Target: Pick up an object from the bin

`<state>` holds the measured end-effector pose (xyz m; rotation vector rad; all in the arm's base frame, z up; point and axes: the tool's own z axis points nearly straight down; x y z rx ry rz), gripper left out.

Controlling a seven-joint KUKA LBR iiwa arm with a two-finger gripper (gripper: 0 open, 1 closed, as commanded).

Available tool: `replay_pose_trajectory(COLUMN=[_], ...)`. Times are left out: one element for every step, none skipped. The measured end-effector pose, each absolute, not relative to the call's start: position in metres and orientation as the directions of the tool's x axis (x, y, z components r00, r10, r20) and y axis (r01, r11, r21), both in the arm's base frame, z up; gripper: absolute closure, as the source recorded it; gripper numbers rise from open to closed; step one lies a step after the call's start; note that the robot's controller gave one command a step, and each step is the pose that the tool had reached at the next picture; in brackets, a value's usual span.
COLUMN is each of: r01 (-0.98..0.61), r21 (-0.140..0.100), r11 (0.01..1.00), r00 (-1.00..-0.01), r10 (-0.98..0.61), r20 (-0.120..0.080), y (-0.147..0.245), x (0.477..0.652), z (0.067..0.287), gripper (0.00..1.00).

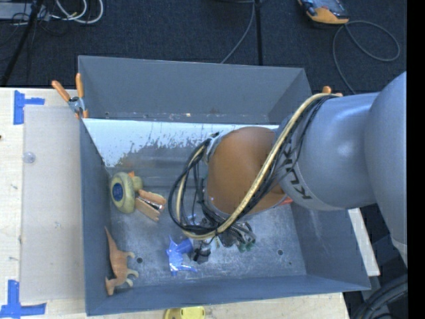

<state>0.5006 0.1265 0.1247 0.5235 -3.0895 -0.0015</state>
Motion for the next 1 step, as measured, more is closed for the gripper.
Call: replay_pose_trajectory(r01=[-0.33], r21=[0.003], r11=[0.944], r00=[-0.944], r10=[-0.33], r20=[0.011], y=[0.1267], x=[0.5002], z=[0.1331], gripper=[1.0])
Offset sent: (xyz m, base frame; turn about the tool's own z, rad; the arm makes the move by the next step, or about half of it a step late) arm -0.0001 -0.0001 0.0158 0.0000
